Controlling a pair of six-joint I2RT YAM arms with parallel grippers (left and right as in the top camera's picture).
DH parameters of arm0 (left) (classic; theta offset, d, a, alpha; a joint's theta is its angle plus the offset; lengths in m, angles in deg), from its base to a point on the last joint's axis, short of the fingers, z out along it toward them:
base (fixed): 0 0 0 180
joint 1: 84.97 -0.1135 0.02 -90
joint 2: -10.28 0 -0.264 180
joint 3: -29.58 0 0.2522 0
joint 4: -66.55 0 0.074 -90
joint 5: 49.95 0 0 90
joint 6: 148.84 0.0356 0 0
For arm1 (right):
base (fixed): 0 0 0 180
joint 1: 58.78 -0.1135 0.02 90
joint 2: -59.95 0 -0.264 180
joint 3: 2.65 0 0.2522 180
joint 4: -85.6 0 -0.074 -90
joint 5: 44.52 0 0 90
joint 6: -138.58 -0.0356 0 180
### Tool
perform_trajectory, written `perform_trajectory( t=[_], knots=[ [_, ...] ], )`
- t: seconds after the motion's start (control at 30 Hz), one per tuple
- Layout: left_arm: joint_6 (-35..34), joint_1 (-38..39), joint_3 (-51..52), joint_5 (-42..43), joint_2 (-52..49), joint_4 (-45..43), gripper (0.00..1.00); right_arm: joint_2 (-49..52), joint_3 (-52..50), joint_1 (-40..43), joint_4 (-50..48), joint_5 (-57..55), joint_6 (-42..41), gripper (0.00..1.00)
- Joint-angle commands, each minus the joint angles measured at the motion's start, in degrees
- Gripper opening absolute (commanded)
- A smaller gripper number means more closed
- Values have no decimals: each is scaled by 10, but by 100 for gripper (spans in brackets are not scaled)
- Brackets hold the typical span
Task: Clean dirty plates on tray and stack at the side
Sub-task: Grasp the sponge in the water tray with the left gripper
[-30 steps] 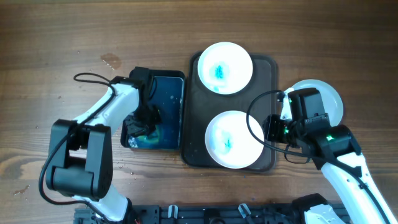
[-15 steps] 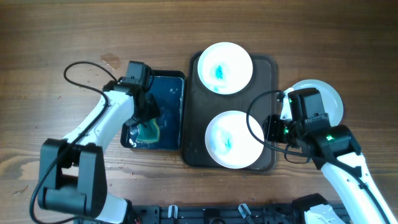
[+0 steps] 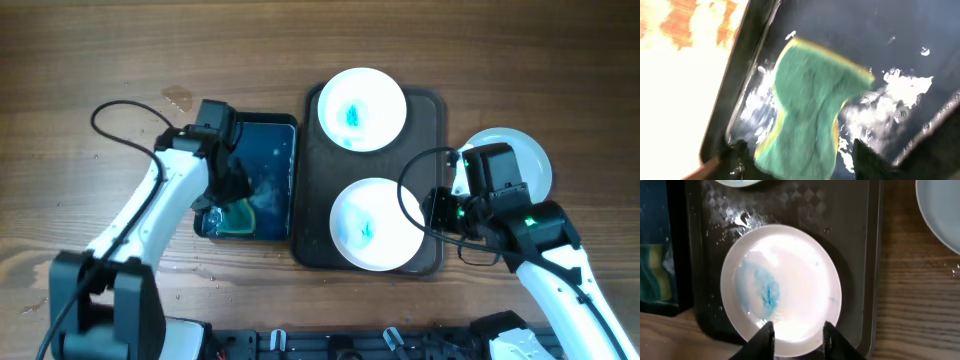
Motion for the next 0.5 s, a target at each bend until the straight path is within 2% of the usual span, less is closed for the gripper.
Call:
perform_trajectory(
  t=[0.0,0.1,0.23,0.3,0.4,0.47],
  knots=[
    [-2,2,11,9,-1,7,48,3,-18,-3,5,-8,-19,34],
    [-4,2,87,22,-8,-82,28,26,-55,-3,-11,-10,-34,34],
    [-4,2,157,59,-8,-179,17,74,-64,-3,-53,-10,-33,34],
    [10,2,160,59,-8,-183,4,99,-64,-3,-72,-10,-34,34],
    [41,1,131,56,0,-142,4,127,-64,-3,-88,-10,-34,33],
    [42,1,64,54,21,-80,4,150,-64,9,-106,-10,-36,29]
  ],
)
